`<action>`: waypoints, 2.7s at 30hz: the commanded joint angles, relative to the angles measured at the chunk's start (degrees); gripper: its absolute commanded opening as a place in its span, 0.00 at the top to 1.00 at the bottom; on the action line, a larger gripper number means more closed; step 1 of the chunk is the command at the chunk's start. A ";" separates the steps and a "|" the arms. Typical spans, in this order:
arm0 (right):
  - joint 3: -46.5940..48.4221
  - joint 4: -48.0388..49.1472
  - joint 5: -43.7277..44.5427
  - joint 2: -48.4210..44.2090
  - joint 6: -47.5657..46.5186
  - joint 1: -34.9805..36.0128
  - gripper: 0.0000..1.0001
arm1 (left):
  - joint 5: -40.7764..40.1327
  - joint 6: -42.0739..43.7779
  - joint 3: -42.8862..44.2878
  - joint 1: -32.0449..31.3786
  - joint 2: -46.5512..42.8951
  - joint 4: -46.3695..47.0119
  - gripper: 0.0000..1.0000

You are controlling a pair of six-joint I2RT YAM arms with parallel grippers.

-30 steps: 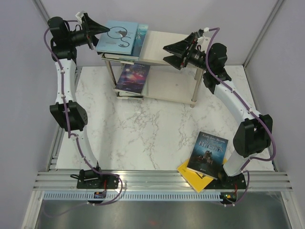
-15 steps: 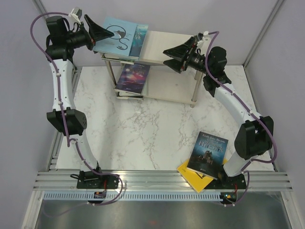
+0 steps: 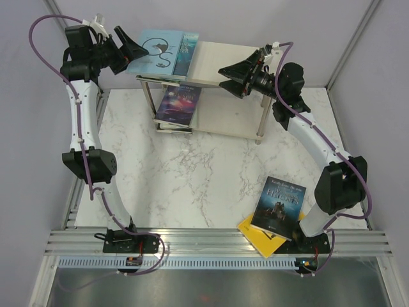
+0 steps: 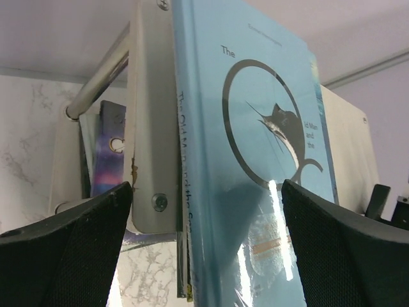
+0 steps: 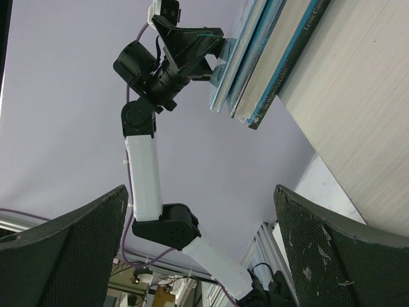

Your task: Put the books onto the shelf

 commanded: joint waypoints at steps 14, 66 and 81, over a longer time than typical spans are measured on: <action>-1.15 -4.79 -0.53 1.73 -2.66 -0.21 0.02 | -14.53 5.96 4.98 -6.61 0.65 2.05 0.00; 1.74 -46.25 14.81 -7.49 -28.64 -0.47 0.02 | -35.37 4.83 -33.72 -12.93 -39.30 5.13 0.00; -12.12 -83.08 54.03 -23.41 -37.56 -13.83 0.02 | -6.62 -2.19 -77.40 -42.29 -50.52 16.26 0.00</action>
